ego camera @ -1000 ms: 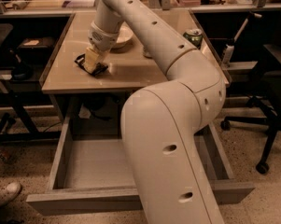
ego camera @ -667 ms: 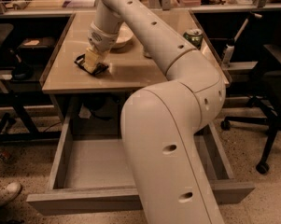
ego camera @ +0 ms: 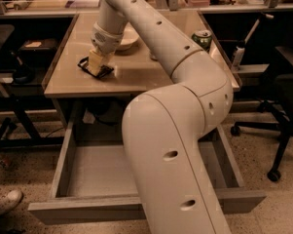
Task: Place rxbar chocolate into top drawer
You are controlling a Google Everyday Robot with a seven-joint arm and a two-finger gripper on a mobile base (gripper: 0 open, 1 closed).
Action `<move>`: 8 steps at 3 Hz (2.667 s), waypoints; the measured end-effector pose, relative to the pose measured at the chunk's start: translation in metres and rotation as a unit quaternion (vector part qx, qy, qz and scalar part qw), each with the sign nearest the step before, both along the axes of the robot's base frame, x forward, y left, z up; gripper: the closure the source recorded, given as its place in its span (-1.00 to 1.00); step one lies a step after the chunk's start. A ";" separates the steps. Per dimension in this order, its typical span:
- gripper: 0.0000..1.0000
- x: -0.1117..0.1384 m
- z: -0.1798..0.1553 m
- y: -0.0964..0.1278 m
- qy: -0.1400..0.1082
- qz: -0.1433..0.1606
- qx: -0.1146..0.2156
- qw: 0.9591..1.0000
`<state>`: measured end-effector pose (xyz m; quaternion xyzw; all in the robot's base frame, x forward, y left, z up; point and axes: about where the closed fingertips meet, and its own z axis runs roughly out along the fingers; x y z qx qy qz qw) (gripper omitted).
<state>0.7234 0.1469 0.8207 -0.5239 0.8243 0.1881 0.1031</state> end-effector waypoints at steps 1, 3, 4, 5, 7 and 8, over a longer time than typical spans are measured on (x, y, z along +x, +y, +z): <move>1.00 0.000 0.003 0.000 0.000 0.000 0.000 1.000; 1.00 -0.062 0.024 -0.076 -0.041 -0.052 0.009 0.998; 1.00 -0.076 -0.003 -0.078 -0.018 -0.043 -0.010 0.999; 1.00 -0.076 -0.003 -0.078 -0.018 -0.043 -0.010 0.999; 1.00 -0.130 0.014 -0.108 0.004 -0.080 -0.022 0.997; 1.00 -0.165 0.011 -0.125 0.016 -0.113 -0.026 0.993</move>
Offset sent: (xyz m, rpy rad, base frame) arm -0.0741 -0.0658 0.0033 -0.0202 -0.0566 -0.0413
